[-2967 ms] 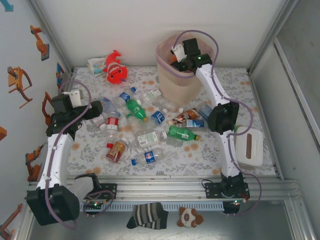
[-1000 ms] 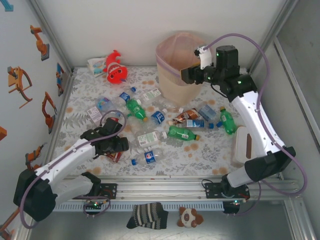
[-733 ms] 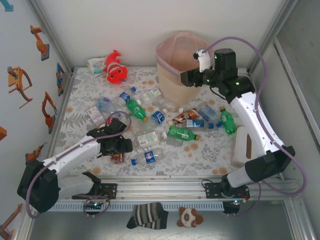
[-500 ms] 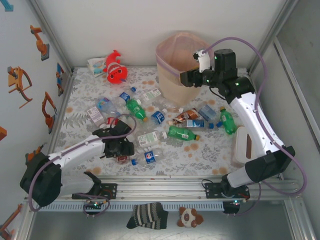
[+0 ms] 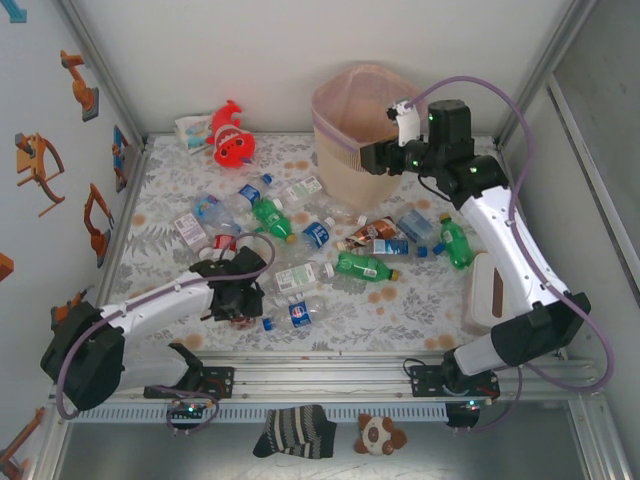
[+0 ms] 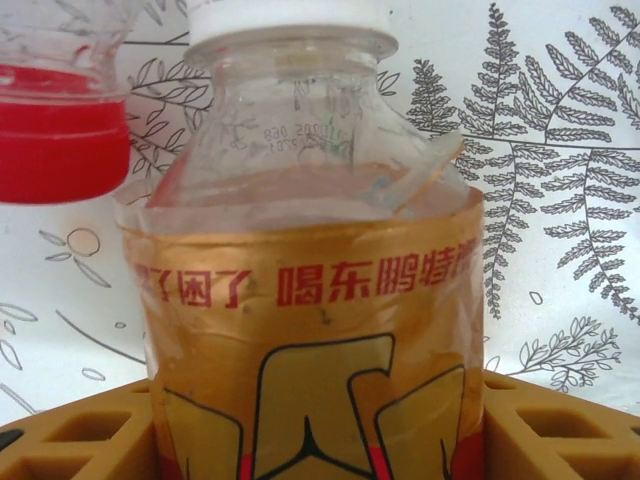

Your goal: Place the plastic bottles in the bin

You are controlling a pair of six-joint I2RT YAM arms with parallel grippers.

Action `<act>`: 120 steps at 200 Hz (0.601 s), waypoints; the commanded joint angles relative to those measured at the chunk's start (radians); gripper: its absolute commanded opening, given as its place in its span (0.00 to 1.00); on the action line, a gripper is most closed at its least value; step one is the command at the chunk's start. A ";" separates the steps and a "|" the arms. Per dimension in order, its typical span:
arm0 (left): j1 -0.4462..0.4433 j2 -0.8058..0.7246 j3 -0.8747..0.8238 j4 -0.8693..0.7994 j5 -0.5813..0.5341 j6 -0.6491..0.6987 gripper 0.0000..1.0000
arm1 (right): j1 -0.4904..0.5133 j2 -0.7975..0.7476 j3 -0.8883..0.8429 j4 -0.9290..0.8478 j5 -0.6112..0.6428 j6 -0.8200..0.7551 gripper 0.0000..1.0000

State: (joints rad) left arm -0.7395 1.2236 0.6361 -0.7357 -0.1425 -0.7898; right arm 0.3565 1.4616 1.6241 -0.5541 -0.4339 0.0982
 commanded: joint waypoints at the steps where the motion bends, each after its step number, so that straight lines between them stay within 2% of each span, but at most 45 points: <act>1: -0.005 -0.049 -0.010 -0.062 -0.033 -0.020 0.57 | 0.006 -0.047 -0.018 0.036 -0.014 0.024 0.63; 58: -0.005 -0.163 0.061 -0.104 -0.075 0.033 0.53 | 0.007 -0.089 -0.044 0.043 -0.040 0.055 0.62; 120: -0.005 -0.280 0.211 -0.047 -0.088 0.214 0.50 | 0.028 -0.129 -0.094 0.052 -0.104 0.105 0.62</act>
State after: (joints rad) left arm -0.7399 0.9825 0.7937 -0.8047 -0.2115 -0.6830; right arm 0.3649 1.3609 1.5547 -0.5308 -0.4938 0.1650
